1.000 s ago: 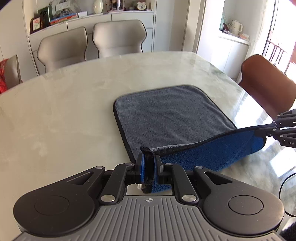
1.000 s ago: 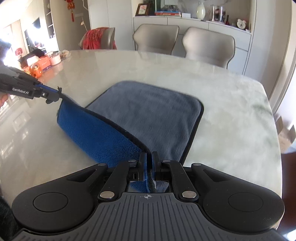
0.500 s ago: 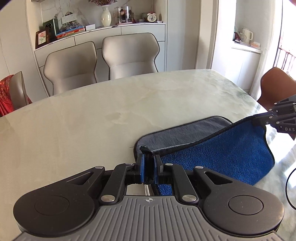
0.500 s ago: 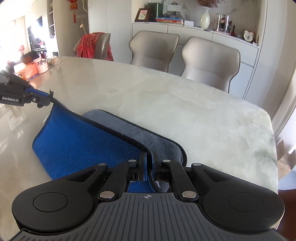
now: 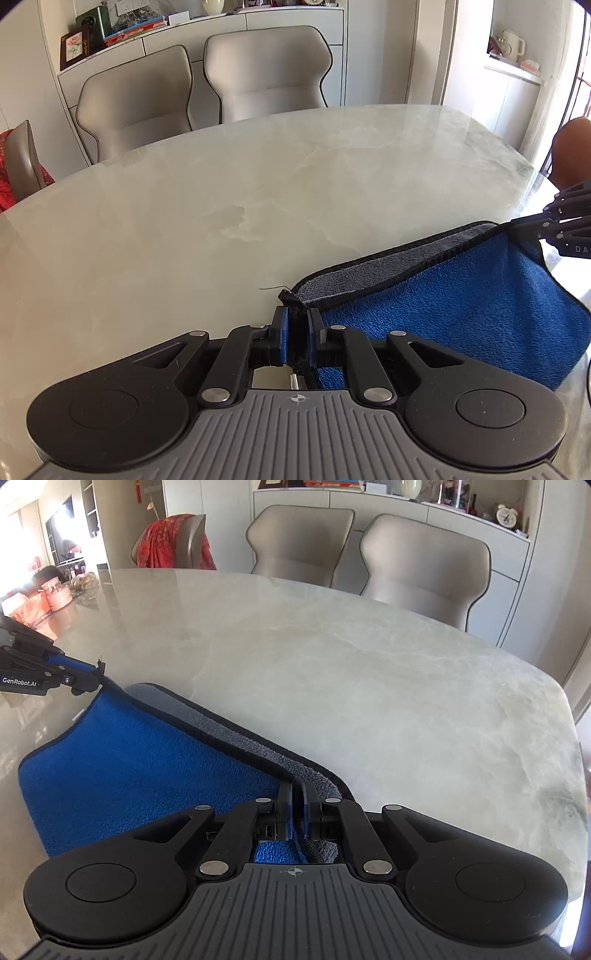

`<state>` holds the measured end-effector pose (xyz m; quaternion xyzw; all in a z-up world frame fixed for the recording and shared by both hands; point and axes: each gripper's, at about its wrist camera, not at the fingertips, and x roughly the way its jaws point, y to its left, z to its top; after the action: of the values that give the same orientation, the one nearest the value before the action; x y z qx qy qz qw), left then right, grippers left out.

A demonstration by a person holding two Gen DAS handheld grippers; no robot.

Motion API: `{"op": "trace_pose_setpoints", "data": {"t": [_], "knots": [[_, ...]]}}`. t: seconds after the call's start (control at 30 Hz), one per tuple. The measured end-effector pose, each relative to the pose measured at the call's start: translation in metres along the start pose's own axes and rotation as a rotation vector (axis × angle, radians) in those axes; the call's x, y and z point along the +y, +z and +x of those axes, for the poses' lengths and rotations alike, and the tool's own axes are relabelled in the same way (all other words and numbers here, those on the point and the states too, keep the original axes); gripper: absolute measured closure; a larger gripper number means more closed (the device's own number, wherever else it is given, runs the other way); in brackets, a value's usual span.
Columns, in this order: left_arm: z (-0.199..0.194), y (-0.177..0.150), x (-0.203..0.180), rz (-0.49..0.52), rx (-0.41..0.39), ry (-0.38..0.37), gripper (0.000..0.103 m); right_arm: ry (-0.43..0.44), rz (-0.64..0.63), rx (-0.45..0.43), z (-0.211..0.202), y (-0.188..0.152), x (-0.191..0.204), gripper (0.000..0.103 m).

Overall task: Fold towel
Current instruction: 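Lift both held corners and fold the towel over onto itself, blue side up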

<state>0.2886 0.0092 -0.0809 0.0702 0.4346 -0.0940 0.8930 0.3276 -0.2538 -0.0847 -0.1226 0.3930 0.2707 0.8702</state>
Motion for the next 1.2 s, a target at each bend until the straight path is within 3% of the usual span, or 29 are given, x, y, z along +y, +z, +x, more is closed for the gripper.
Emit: {"op": "trace_pose_setpoints", "data": {"t": [1.2], "knots": [[0.020,0.017,0.010,-0.002,0.007,0.040,0.092,-0.034,0.064,-0.022,0.013,-0.005,-0.006,0.093]]}}
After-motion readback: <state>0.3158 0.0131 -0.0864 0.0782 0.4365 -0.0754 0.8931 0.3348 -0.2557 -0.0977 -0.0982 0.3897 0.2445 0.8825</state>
